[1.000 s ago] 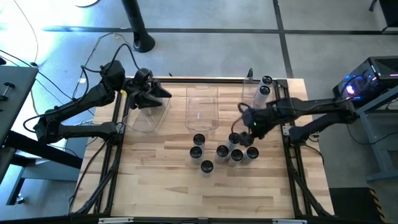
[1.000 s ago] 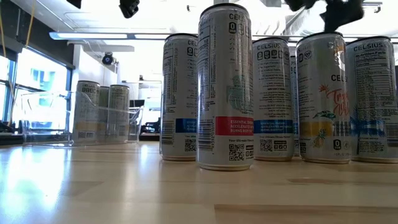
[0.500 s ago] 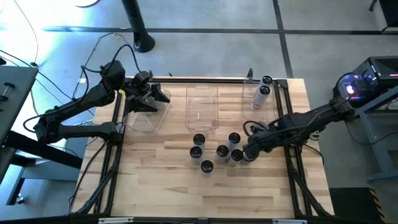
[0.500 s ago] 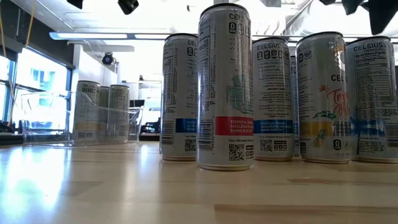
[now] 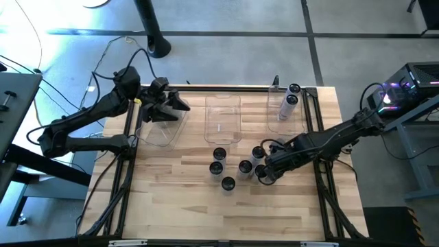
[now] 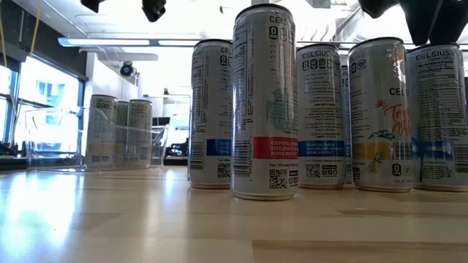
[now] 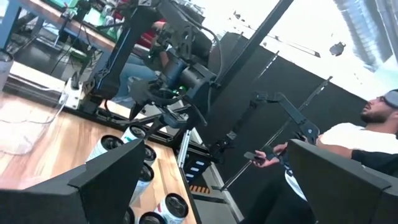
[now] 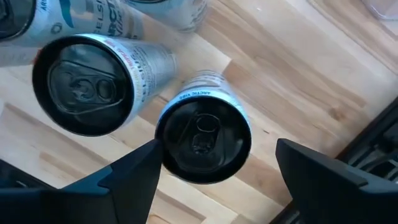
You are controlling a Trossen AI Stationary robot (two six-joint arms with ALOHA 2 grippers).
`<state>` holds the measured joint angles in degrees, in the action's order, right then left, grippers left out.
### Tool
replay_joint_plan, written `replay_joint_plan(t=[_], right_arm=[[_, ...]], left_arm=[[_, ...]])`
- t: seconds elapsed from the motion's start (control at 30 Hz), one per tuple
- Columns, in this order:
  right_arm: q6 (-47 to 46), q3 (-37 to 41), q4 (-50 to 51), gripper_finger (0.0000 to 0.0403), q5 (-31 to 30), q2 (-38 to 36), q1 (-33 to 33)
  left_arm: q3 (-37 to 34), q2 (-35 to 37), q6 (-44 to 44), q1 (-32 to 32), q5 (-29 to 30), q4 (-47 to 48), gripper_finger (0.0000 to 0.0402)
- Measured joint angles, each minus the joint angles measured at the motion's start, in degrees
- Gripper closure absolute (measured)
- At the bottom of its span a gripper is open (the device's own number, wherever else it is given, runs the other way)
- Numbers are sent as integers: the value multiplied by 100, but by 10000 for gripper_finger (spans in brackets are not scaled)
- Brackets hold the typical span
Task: Sort soda cans
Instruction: Put the white-blue soda can into the top center transparent bin
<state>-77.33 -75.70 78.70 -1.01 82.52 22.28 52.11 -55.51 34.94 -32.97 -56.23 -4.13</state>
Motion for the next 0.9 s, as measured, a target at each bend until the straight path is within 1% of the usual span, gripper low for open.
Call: replay_joint_plan(t=[0.23, 0.37, 0.53, 0.73, 0.9], right_arm=[[190, 0, -204, 94, -188, 0, 2], [276, 57, -221, 94, -149, 2, 0], [282, 172, -241, 94, 6, 7, 2], [307, 359, -392, 94, 6, 7, 2], [339, 553, -490, 94, 13, 7, 0]], left_arm=[[1, -316, 90, 0, 13, -1, 17], [1, -454, 179, 0, -8, 4, 17], [1, -410, 192, 0, -37, -59, 17], [1, -344, 342, 0, -44, -360, 17], [1, -343, 346, 0, -45, -349, 17]])
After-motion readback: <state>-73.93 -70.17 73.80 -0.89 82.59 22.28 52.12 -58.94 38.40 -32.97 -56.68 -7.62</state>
